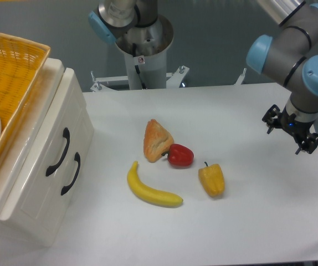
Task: Slide open the top white drawer
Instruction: 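Move the gripper from its start pose toward the white cabinet, then swing the gripper over the fruit to the upper drawer's black handle, then lower the gripper onto the upper drawer handle and close on it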
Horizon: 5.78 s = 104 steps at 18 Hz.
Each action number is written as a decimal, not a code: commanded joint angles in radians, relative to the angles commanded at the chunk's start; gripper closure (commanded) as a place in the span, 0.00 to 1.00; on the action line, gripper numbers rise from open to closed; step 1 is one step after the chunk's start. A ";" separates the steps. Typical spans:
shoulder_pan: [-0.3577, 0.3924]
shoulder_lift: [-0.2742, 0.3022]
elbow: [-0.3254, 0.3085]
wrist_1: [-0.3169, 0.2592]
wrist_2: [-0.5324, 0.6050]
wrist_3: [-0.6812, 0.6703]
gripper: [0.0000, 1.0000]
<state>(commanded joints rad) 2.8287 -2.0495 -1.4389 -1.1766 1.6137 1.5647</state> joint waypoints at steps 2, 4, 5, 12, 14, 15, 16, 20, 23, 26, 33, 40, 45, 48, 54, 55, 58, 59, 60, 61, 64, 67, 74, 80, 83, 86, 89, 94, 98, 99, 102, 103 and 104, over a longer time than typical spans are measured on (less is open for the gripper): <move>-0.002 0.002 0.002 -0.002 0.003 0.000 0.00; -0.021 0.003 0.000 -0.002 0.020 -0.011 0.00; -0.031 0.011 -0.014 0.002 0.026 -0.032 0.00; -0.064 0.080 -0.087 -0.014 0.029 -0.227 0.00; -0.069 0.094 -0.101 -0.031 0.026 -0.250 0.00; -0.077 0.104 -0.103 -0.058 0.025 -0.261 0.00; -0.078 0.127 -0.103 -0.089 0.022 -0.279 0.00; -0.118 0.187 -0.107 -0.190 -0.027 -0.386 0.00; -0.162 0.221 -0.130 -0.190 -0.098 -0.530 0.00; -0.227 0.233 -0.133 -0.195 -0.117 -0.627 0.00; -0.368 0.273 -0.133 -0.261 -0.187 -0.833 0.00; -0.488 0.272 -0.133 -0.265 -0.216 -0.989 0.00; -0.491 0.275 -0.133 -0.264 -0.337 -1.003 0.00; -0.511 0.275 -0.130 -0.259 -0.383 -1.049 0.00; -0.546 0.267 -0.118 -0.230 -0.440 -1.086 0.00; -0.558 0.265 -0.118 -0.229 -0.440 -1.091 0.00; -0.569 0.255 -0.118 -0.213 -0.440 -1.101 0.00; -0.572 0.249 -0.118 -0.206 -0.442 -1.101 0.00; -0.572 0.244 -0.118 -0.196 -0.443 -1.101 0.00; -0.572 0.236 -0.117 -0.184 -0.445 -1.101 0.00; -0.587 0.218 -0.100 -0.170 -0.448 -1.103 0.00; -0.600 0.203 -0.094 -0.169 -0.474 -1.101 0.00; -0.603 0.195 -0.091 -0.169 -0.477 -1.098 0.00; -0.620 0.186 -0.086 -0.135 -0.483 -1.101 0.00; -0.623 0.180 -0.087 -0.135 -0.482 -1.103 0.00; -0.629 0.180 -0.087 -0.135 -0.482 -1.104 0.00; -0.630 0.180 -0.091 -0.133 -0.480 -1.124 0.08; -0.630 0.178 -0.091 -0.133 -0.480 -1.137 0.18; -0.632 0.176 -0.091 -0.133 -0.480 -1.137 0.22; -0.632 0.175 -0.091 -0.133 -0.480 -1.138 0.24; -0.634 0.175 -0.091 -0.133 -0.480 -1.150 0.30; -0.638 0.175 -0.091 -0.133 -0.480 -1.151 0.30; -0.641 0.175 -0.089 -0.133 -0.480 -1.151 0.32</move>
<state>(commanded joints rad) 2.1875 -1.8745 -1.5279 -1.3100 1.1336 0.4142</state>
